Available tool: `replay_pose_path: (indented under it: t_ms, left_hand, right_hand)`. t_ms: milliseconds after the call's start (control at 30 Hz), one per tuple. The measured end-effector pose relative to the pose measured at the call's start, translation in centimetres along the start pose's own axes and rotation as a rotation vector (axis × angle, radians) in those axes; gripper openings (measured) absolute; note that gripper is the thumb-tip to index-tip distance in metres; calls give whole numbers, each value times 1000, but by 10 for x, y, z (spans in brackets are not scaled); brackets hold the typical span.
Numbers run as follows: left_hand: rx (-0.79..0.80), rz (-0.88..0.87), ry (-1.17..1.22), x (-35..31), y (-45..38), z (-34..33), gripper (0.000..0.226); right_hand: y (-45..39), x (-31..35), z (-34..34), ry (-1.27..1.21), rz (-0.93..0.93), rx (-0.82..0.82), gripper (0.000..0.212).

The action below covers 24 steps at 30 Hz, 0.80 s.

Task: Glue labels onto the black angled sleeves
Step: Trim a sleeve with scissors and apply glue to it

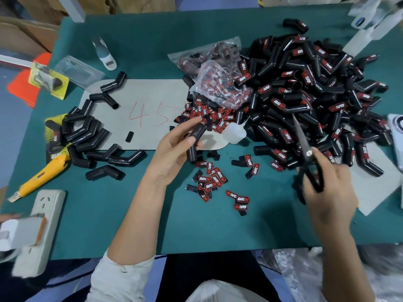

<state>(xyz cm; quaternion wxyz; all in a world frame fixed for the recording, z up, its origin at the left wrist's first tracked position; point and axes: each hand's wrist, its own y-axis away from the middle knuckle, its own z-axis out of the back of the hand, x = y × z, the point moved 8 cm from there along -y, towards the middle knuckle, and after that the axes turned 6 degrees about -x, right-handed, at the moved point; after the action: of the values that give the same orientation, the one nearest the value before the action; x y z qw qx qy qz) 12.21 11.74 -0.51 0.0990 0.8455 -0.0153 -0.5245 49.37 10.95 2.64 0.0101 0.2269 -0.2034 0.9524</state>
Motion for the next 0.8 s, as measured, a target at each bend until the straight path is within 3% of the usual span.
replay_pose_path:
  t_ms: [100, 300, 433, 567, 800]
  left_hand:
    - [-92, -31, -62, 7, -4, 4, 35]
    - [-147, -41, -132, 13, -5, 1, 27]
    - [-125, -18, -86, 14, -4, -5, 34]
    - [-95, 2, -50, 15, -3, -10, 46]
    - [-55, -10, -107, 15, -1, -10, 47]
  right_hand:
    - [7, -49, 10, 59, -86, 12, 70]
    - [7, -90, 17, 61, 69, 122, 67]
    - [15, -73, 17, 28, 132, 275, 71]
    - [33, -29, 7, 21, 224, 352, 62]
    - [19, -5, -10, 214, 137, 170, 49]
